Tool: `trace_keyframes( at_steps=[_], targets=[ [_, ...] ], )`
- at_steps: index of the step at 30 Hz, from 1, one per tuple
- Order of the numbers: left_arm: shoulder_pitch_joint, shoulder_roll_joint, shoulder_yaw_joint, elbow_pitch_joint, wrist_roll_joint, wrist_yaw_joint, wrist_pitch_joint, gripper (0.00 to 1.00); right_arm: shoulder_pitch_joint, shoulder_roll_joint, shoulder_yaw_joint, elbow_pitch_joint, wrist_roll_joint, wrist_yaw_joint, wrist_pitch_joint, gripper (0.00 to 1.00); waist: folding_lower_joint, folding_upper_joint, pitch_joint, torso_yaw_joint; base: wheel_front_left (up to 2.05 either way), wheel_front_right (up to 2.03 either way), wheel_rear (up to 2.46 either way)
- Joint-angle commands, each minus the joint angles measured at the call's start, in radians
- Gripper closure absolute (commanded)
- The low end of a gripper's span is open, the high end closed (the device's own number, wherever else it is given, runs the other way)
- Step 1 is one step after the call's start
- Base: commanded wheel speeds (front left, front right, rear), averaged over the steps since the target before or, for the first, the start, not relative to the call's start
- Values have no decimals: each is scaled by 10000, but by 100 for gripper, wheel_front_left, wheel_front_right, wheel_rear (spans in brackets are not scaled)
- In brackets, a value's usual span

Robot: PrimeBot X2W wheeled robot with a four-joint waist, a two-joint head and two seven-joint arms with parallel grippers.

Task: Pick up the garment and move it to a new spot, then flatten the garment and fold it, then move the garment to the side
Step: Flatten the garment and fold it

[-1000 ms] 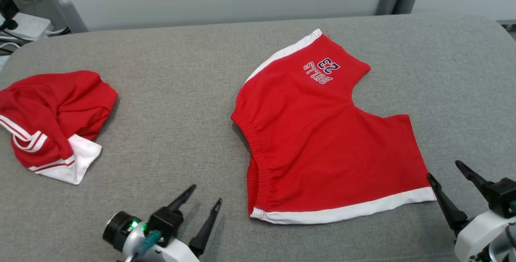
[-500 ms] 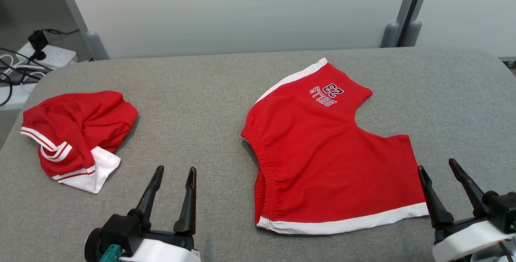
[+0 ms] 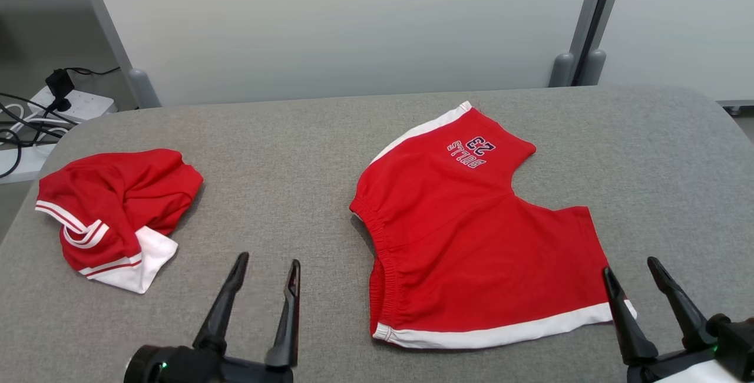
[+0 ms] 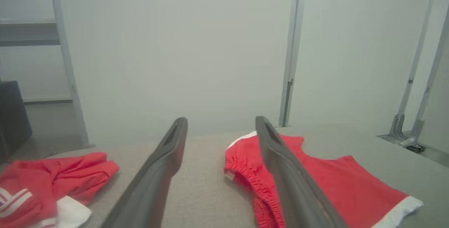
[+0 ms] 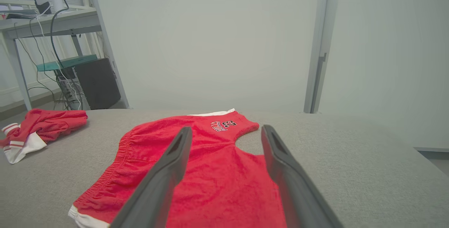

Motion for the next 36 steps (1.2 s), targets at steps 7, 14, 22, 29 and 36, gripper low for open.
trace_keyframes(
  at_steps=[7, 14, 22, 29, 36],
  targets=[
    [64, -46, 430, 445, 446, -294, -47, 0, -1, -105, -111, -2, -87, 2, -133, 0, 0, 0, -128, -2, 0, 0, 0],
    [297, -88, 512, 980, 404, -457, -47, 0, 398, 155, -515, -251, -459, 2, -133, 0, 0, 0, -243, 11, 0, 0, 0],
    [313, -104, 515, 1277, 439, -600, -47, 0, 655, 230, -860, -184, -421, 2, -133, 0, 0, 0, -258, -10, 0, 0, 0],
    [265, -106, 401, 1289, 442, -616, -47, 0, 683, 209, -933, -182, -421, 2, -133, 0, 0, 0, -200, 13, 0, 0, 0],
    [267, -107, 277, 1196, 432, -552, -47, 0, 690, 210, -932, -174, -410, 2, -133, 0, 0, 0, -177, 22, 0, 0, 0]
  ],
)
